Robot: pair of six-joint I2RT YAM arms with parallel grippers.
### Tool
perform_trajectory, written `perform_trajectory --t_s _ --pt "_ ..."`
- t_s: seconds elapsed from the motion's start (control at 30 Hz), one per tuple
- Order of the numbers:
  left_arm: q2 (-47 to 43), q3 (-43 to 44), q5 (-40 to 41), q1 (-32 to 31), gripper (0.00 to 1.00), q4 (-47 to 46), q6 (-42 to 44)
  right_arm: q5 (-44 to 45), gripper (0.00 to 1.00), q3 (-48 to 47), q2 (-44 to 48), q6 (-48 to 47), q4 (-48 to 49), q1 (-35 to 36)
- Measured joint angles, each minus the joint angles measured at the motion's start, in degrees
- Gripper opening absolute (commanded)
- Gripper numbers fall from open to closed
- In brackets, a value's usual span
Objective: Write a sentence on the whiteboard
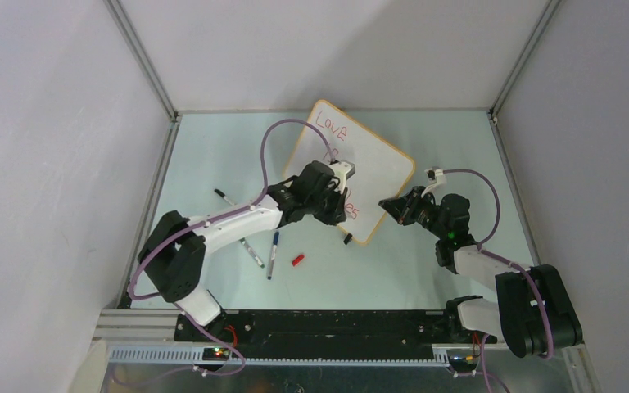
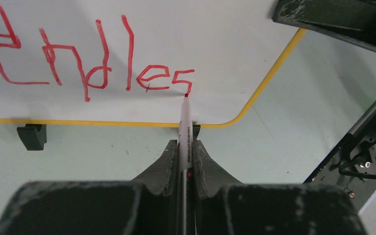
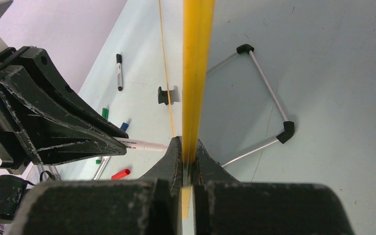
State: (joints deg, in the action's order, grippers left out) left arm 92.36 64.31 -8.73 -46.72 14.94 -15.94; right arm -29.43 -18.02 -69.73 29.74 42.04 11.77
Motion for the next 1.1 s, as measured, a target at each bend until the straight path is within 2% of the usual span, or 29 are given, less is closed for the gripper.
perform_trajectory --t_s 0.53,0.77,1.1 --pt "-0.4 -0.2 5.0 -0.4 0.0 1.5 -0.1 0.0 0.0 0.0 0.0 0.0 0.0 0.0" --pt "-3.7 -4.2 5.3 -0.4 0.0 -3.3 -0.1 -0.2 0.0 0.0 0.3 0.0 0.0 0.0" --pt "-9.2 -8.2 1.1 -0.4 0.0 -10.6 0.0 -0.2 0.0 0.0 0.3 0.0 -0.1 0.1"
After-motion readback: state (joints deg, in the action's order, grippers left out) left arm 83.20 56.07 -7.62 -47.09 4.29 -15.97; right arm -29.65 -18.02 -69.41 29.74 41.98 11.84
